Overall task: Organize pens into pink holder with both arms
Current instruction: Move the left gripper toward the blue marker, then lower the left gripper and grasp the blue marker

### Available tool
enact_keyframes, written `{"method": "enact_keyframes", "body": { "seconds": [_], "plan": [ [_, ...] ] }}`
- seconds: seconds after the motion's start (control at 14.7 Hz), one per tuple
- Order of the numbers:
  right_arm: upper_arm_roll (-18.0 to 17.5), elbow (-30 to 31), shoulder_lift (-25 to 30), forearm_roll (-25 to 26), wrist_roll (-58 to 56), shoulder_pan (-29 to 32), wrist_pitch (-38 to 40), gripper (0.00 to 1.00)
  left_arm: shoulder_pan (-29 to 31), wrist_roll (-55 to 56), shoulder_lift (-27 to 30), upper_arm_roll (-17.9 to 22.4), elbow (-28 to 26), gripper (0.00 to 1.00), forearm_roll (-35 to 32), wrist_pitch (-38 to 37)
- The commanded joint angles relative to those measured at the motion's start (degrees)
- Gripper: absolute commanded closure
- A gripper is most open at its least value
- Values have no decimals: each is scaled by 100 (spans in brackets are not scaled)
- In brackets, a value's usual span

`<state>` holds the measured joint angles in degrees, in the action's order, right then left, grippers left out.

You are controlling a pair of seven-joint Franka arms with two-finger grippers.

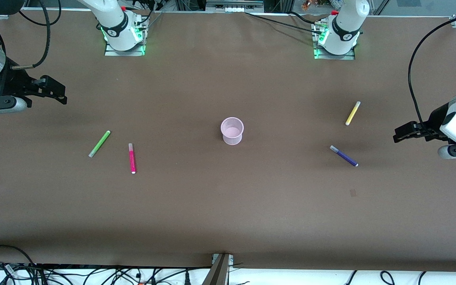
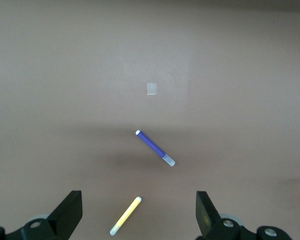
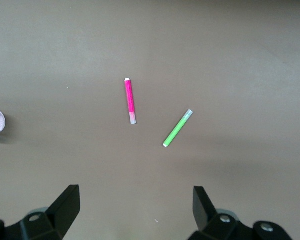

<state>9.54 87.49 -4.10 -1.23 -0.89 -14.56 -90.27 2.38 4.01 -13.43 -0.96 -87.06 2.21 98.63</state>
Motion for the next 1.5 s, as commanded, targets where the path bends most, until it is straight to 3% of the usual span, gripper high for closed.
{"method": "enact_keyframes", "body": {
  "seconds": [0.0, 0.34, 0.61, 0.75, 1.02, 1.43],
  "plan": [
    [4, 13, 23, 18, -52, -3, -35, 0, 70, -23, -308, 8, -48, 0, 69, 207],
    [-5, 5, 23, 35, -61, -3, -52, 0, 210, 1820, -906, 8, -284, 0, 60, 726],
    [-5, 5, 23, 35, -61, -3, -44, 0, 237, 2883, -942, 8, -1688, 0, 60, 2595],
    [-5, 5, 23, 35, -52, -3, -44, 0, 219, 3629, -1134, 8, -2059, 0, 60, 3378],
    [-14, -4, 32, 44, -52, -3, -35, 0, 18, 4537, -1741, 0, -2096, 0, 60, 4093],
    [-14, -13, 32, 26, -52, -3, -17, 0, -158, 4767, -2049, 8, -2105, 0, -36, 4172]
  ]
}}
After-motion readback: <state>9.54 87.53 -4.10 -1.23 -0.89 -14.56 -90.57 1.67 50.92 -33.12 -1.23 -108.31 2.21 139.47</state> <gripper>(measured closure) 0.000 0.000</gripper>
